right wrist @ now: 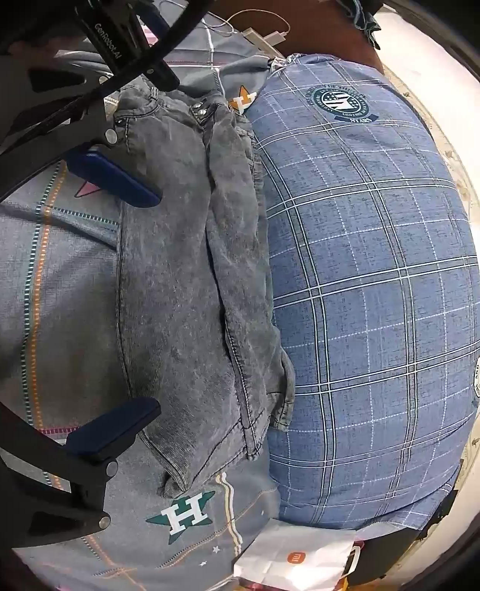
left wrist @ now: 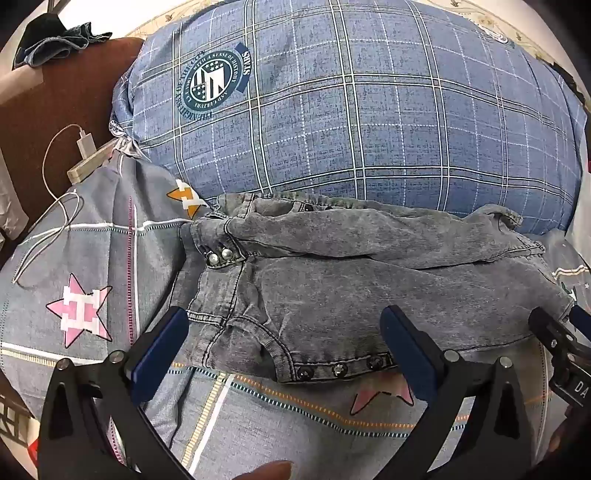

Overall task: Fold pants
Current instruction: 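Position both grippers over the grey jeans lying on the bed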

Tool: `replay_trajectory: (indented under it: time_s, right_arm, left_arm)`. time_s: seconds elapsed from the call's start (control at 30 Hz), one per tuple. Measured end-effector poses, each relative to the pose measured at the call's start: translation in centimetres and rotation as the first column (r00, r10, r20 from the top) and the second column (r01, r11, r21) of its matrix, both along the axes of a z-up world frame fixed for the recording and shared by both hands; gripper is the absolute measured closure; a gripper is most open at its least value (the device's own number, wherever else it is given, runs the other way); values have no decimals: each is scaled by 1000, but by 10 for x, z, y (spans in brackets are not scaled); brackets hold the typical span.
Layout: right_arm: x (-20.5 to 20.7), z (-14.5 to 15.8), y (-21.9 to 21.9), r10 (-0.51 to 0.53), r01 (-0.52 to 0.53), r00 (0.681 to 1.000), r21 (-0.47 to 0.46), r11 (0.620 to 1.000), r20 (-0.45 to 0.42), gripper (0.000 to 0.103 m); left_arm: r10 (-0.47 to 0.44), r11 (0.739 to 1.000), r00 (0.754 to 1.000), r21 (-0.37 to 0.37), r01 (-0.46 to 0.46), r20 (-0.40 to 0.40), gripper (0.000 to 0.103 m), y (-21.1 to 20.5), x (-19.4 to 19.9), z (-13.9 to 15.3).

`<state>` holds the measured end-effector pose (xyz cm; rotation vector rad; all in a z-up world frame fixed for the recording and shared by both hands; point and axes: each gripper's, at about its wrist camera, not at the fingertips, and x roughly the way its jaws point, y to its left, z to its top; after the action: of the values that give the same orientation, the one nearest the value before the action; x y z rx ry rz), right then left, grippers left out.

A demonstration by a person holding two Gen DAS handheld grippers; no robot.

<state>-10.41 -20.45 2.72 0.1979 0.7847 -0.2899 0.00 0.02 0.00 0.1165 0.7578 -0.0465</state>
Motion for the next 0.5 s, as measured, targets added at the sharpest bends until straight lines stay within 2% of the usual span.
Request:
replay_trajectory:
  time_s: [0.17,0.27,0.4,0.5]
  right_arm:
    - [1,-2,2,-2,2,1000,3,1000,2,0]
    - [0,-4,0,-9,9,1000,-3,1000,-5,0]
    - [2,-4,-2,-14,15,1000,3,1000,-23,0]
    - [3,-7,-4,-13,13,999,9,1000,-33,0]
  left_arm:
    - [0,1000,1000,-18,-1,-15,0,5,3,5]
    - [2,1000,1000,-13,-3,-29,0,2,6,-3]
    - [-41,999,994,-33,38,-96,0,-3,12,-23]
    - [-35,997,988,-72,24,-153,0,-3,15,-36]
